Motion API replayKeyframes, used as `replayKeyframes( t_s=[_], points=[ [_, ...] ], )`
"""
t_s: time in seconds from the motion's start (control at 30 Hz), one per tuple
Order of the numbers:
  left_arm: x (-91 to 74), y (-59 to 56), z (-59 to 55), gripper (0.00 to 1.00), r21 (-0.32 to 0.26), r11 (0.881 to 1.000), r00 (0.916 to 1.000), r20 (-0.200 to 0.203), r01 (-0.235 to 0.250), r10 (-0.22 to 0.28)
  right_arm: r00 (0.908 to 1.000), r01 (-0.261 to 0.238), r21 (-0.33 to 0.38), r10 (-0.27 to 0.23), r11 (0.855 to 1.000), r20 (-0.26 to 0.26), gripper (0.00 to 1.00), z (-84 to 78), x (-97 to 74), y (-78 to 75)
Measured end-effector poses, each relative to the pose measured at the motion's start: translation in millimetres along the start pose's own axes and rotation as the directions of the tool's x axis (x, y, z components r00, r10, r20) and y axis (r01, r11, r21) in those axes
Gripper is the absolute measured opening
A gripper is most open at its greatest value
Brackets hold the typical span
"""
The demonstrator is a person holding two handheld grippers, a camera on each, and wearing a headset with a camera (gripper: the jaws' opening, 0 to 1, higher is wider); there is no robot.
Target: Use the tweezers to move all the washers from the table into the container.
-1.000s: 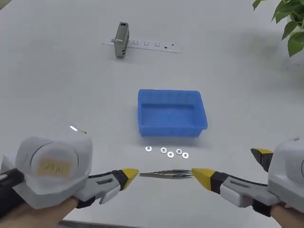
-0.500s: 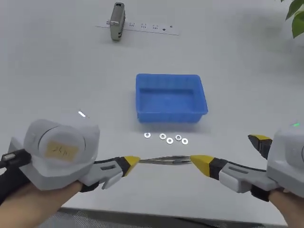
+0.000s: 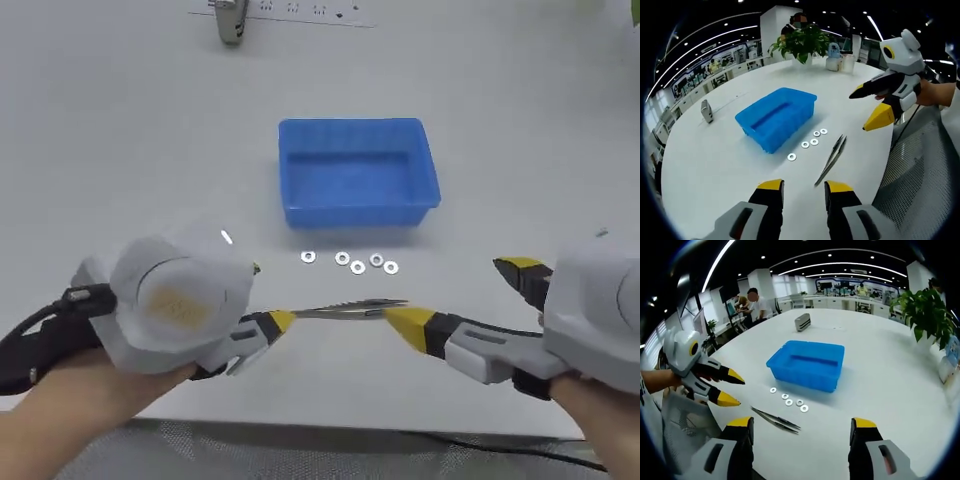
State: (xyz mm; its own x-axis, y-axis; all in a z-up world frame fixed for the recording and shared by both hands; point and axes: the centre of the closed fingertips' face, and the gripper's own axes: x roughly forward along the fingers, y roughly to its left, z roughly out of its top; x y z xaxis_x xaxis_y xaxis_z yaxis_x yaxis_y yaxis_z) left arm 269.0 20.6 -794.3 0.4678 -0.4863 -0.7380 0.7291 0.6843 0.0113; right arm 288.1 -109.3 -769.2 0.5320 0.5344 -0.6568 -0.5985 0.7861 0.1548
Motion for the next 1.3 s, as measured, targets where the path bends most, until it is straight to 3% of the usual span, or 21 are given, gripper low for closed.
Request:
replayKeyframes(
  t_s=[0.17,0.5,0.6,0.77,0.87,1.03,1.17,1.3],
  points=[
    [14.7,-6.4,-3.0,0.16,0.121,0.992,0.9989,-0.022,0.044,-0.042,0.9989,-0.038,-0.071,0.036,0.997,-0.030,0.65,-3.8,7.6,9.2],
    [27.9,-11.5,-10.3,0.05,0.173,0.979,0.9930,-0.061,0.111,-0.102,0.9944,-0.094,-0.147,0.085,0.985,-0.063,0.56,-5.3,18.3,24.3],
    [31.5,-16.3,-16.6,0.06,0.199,0.968,0.9851,-0.104,0.155,-0.137,0.9926,-0.113,-0.143,0.105,0.983,-0.061,0.54,-4.5,20.1,27.1],
    [33.4,-19.9,-12.7,0.01,0.220,0.960,0.9835,-0.092,0.173,-0.156,0.9909,-0.126,-0.149,0.117,0.981,-0.066,0.49,-4.9,22.8,27.5],
    [35.2,-22.3,-10.7,0.00,0.288,0.940,0.9820,-0.095,0.184,-0.164,0.9883,-0.144,-0.151,0.134,0.978,-0.072,0.42,-5.4,24.2,29.7],
    [33.9,-22.1,-10.9,0.00,0.316,0.927,0.9793,-0.098,0.199,-0.177,0.9833,-0.173,-0.227,0.155,0.958,-0.095,0.30,-8.6,32.2,36.6],
    [33.9,-22.2,-11.2,0.00,0.343,0.912,0.9737,-0.112,0.225,-0.198,0.9784,-0.196,-0.330,0.162,0.923,-0.128,0.26,-10.4,40.5,41.8],
    [30.9,-23.6,-12.4,0.00,0.333,0.908,0.9649,-0.157,0.252,-0.211,0.9729,-0.223,-0.337,0.186,0.915,-0.137,0.22,-9.3,45.3,47.1]
  ],
)
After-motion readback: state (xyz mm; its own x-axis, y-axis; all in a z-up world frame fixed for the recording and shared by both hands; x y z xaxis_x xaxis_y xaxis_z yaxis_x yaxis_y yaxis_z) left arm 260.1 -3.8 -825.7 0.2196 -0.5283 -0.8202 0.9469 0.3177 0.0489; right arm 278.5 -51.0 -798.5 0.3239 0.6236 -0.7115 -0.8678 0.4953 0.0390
